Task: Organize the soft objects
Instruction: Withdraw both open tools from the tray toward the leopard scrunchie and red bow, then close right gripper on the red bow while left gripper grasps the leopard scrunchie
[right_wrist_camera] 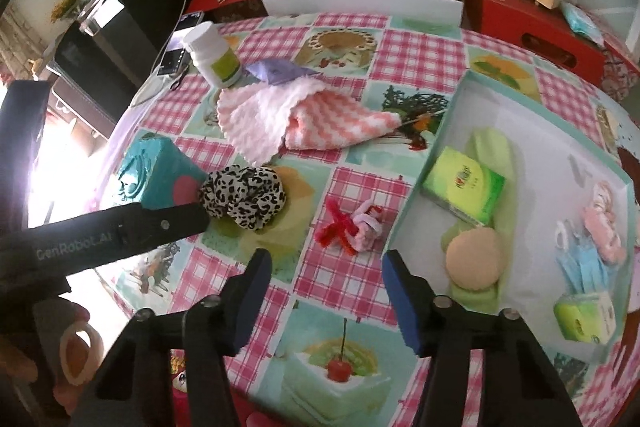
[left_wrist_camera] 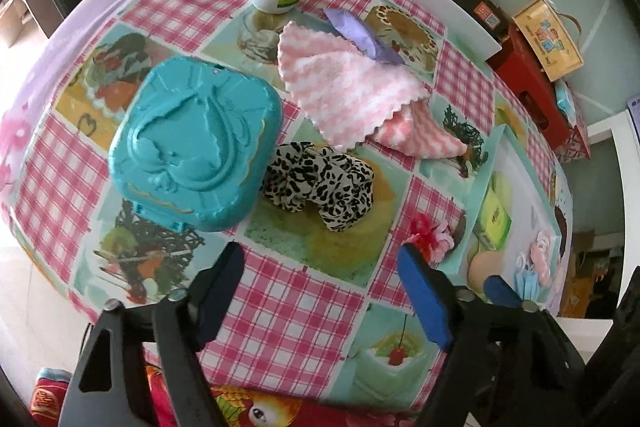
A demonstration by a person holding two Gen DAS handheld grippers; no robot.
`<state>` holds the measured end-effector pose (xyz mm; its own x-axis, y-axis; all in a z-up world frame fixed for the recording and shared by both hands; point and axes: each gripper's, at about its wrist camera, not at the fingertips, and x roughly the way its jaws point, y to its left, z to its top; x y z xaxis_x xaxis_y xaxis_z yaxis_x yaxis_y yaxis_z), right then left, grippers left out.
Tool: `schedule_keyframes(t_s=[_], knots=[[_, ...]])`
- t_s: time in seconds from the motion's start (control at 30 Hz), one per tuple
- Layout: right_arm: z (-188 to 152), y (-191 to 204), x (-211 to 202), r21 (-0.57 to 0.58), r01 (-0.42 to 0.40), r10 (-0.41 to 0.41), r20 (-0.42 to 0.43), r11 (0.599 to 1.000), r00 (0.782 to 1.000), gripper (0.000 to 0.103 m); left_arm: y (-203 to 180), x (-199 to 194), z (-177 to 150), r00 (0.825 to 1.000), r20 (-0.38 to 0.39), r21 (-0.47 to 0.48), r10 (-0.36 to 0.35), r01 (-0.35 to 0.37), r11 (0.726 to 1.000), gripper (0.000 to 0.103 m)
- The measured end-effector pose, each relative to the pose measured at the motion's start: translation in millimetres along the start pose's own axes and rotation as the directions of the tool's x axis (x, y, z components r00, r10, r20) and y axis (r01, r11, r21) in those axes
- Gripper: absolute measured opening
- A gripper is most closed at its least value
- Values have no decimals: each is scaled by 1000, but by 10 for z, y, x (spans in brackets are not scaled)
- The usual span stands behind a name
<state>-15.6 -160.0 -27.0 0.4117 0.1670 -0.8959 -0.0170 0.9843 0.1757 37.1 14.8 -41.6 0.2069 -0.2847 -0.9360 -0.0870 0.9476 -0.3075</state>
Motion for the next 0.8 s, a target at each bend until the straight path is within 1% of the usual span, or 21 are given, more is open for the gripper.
schedule_keyframes(t_s=[0.07, 0.17, 0.23, 0.3, 0.33, 0.53, 0.6, 0.67, 0.73, 0.8], knots=[[20, 1, 61, -8, -8, 8, -7, 1000, 1000, 57, -12, 59, 0, 1000, -8, -2, 0, 0, 1000, 69], [50, 14, 177, -20, -20, 20, -21, 1000, 1000, 53, -14, 152, 19, 1000, -14, -22, -19, 18, 1000, 66], [70, 18, 254, -29, -20, 19, -31, 999, 999, 53, -10, 208, 35, 999, -18, -36, -29, 29, 999, 64], [85, 25, 324, -39, -16, 14, -38, 999, 999, 49, -9, 260, 52, 999, -19, -47, -35, 34, 998, 60], [92, 28, 352, -42, -15, 13, -41, 999, 999, 45, -9, 285, 62, 999, -20, -50, -37, 36, 998, 60], [132, 32, 523, -51, 2, -4, -44, 999, 999, 45, 20, 391, 117, 999, -10, -94, -44, 43, 995, 59], [144, 46, 576, -55, 10, -13, -47, 998, 999, 45, 18, 432, 142, 999, -7, -110, -51, 50, 993, 53], [145, 47, 620, -58, 18, -21, -49, 998, 999, 44, 16, 457, 163, 999, 0, -117, -52, 52, 992, 51], [142, 38, 656, -54, 17, -19, -45, 998, 999, 41, 4, 488, 182, 999, 7, -121, -47, 47, 991, 50], [142, 29, 676, -55, 24, -26, -36, 998, 999, 41, -21, 532, 200, 999, 11, -117, -37, 38, 992, 49]])
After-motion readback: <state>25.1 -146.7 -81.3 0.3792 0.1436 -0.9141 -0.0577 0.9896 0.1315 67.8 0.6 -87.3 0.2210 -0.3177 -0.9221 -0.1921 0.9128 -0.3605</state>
